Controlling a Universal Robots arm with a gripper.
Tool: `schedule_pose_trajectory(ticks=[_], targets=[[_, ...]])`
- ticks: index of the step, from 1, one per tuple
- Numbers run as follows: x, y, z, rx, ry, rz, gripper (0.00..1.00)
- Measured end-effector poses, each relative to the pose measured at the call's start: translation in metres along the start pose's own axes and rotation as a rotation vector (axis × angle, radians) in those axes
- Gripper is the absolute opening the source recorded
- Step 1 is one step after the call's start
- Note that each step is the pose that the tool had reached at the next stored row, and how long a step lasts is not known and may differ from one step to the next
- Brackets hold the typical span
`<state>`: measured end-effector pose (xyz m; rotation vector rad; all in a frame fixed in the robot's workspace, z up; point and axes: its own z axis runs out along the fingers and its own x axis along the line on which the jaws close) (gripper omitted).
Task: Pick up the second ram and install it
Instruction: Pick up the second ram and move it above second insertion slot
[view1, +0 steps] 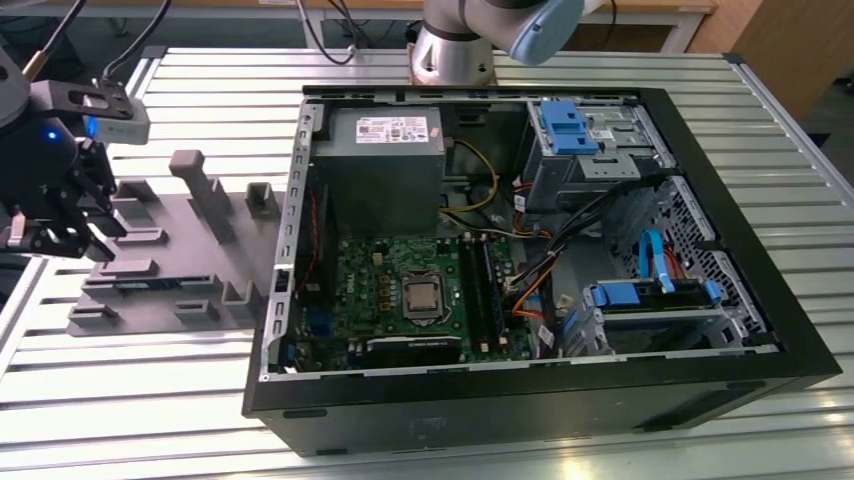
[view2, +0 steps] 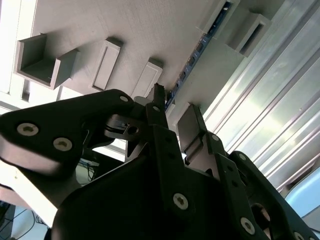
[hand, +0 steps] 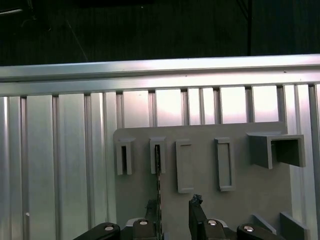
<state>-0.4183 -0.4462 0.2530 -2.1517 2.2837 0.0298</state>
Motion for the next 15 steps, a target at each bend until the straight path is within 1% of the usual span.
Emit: schedule_pose_trajectory(ticks=[7,15], targets=[[0.0028,-0.0002,0.0039,-0.0001,0.0001,0.0,0.38],[0.0031,-0.0002,0.0041,-0.0003,0.0003,0.0,0.38]])
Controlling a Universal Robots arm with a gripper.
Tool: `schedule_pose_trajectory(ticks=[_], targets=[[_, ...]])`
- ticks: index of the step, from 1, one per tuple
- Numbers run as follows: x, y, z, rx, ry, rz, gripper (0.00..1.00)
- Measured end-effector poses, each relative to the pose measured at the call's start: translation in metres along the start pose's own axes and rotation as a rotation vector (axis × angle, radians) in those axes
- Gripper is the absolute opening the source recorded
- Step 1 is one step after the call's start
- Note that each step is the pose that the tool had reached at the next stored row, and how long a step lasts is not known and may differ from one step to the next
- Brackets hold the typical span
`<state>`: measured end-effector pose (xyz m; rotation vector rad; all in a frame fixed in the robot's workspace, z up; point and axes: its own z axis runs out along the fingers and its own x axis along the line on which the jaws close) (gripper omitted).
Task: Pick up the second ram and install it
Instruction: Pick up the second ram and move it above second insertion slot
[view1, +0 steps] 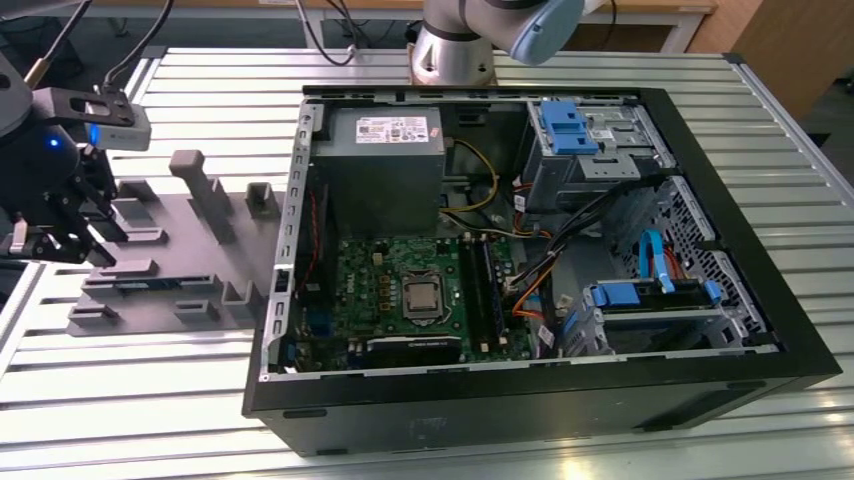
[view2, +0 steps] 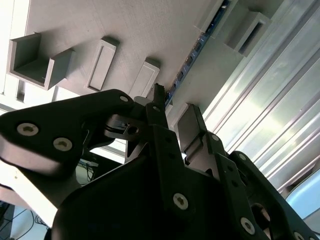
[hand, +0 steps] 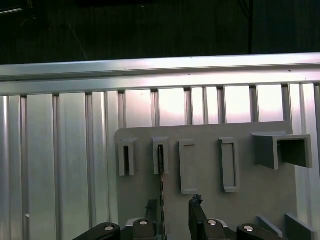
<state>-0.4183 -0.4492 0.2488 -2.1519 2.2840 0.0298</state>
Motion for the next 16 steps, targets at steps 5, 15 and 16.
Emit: schedule_pose_trajectory(ticks=[5,15,16], targets=[[0.0004,0.0,0.0007,0.0002,-0.0002,0.0,0.38],[0.0056,-0.0005,0.0117,0.0001,0.0,0.0,0.38],[0.0059,-0.0006,0.0126,0.0001,0.0,0.0,0.38]])
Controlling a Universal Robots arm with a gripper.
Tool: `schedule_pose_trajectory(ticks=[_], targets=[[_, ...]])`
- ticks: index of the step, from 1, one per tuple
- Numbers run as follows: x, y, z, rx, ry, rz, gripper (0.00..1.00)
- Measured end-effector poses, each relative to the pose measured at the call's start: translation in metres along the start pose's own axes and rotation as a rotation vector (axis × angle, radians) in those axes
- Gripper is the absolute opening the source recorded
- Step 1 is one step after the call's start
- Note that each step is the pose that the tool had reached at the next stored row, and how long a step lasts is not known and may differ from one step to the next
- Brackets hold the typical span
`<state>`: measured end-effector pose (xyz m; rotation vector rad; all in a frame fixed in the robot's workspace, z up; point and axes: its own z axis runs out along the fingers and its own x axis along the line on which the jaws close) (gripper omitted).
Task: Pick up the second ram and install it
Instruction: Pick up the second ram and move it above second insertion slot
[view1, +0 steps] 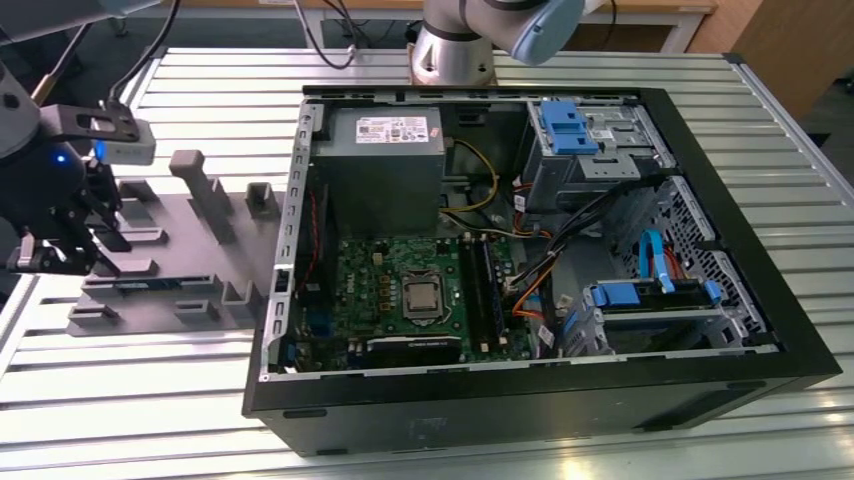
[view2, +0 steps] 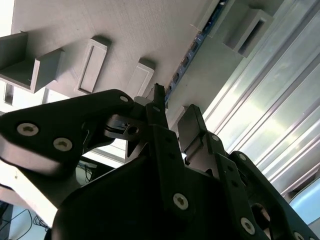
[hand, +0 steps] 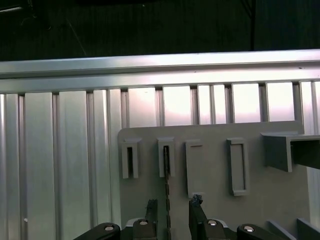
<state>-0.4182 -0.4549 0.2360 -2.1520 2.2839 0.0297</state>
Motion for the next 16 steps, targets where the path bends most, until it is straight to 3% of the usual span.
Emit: schedule_pose_trajectory(ticks=[16], targets=[[0.001,-0.0001,0.004,0.0,0.0001,0.0,0.38]])
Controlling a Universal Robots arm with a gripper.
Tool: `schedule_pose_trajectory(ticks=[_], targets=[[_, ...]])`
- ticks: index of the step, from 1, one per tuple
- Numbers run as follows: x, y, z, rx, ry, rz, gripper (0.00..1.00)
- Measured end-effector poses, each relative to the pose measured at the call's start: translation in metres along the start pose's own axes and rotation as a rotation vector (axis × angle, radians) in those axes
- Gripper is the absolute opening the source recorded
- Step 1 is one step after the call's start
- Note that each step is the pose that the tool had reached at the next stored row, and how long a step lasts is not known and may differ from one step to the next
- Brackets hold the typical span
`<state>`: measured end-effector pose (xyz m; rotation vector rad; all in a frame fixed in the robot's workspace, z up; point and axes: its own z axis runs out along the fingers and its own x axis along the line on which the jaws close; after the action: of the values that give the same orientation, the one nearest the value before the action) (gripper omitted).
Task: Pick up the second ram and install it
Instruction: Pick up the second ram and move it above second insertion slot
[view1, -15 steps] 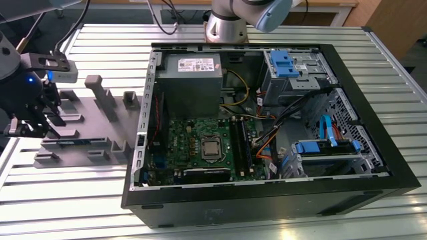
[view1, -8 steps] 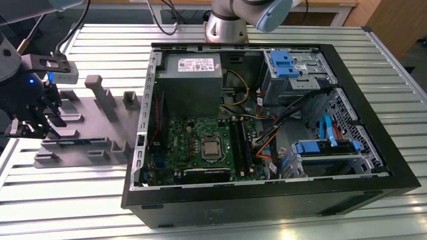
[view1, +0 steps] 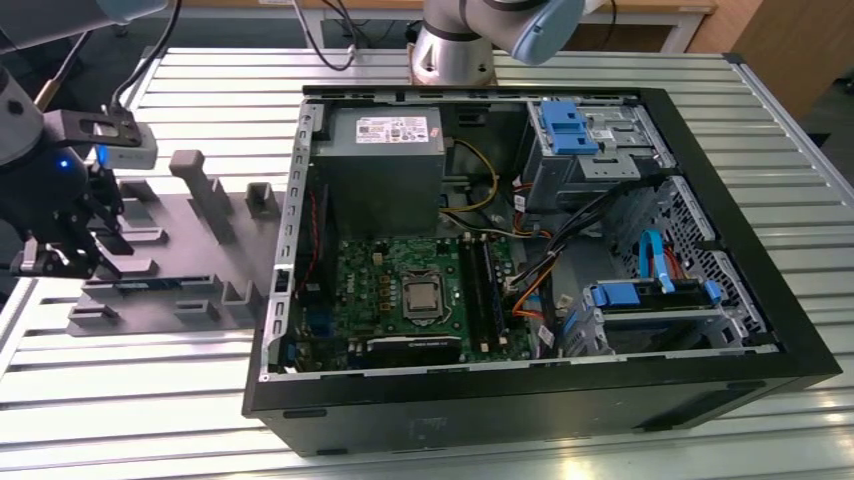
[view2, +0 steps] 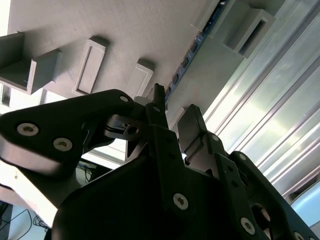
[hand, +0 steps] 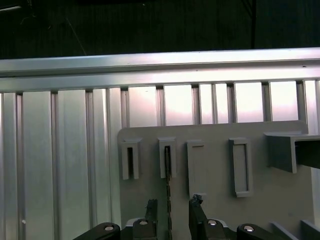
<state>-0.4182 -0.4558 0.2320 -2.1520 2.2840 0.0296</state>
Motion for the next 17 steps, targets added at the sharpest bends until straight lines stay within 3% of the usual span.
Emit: schedule_pose_trajectory(ticks=[17], targets=[[0.0004,-0.0005,0.0153,-0.0001,0.0001,-0.009,0.38]])
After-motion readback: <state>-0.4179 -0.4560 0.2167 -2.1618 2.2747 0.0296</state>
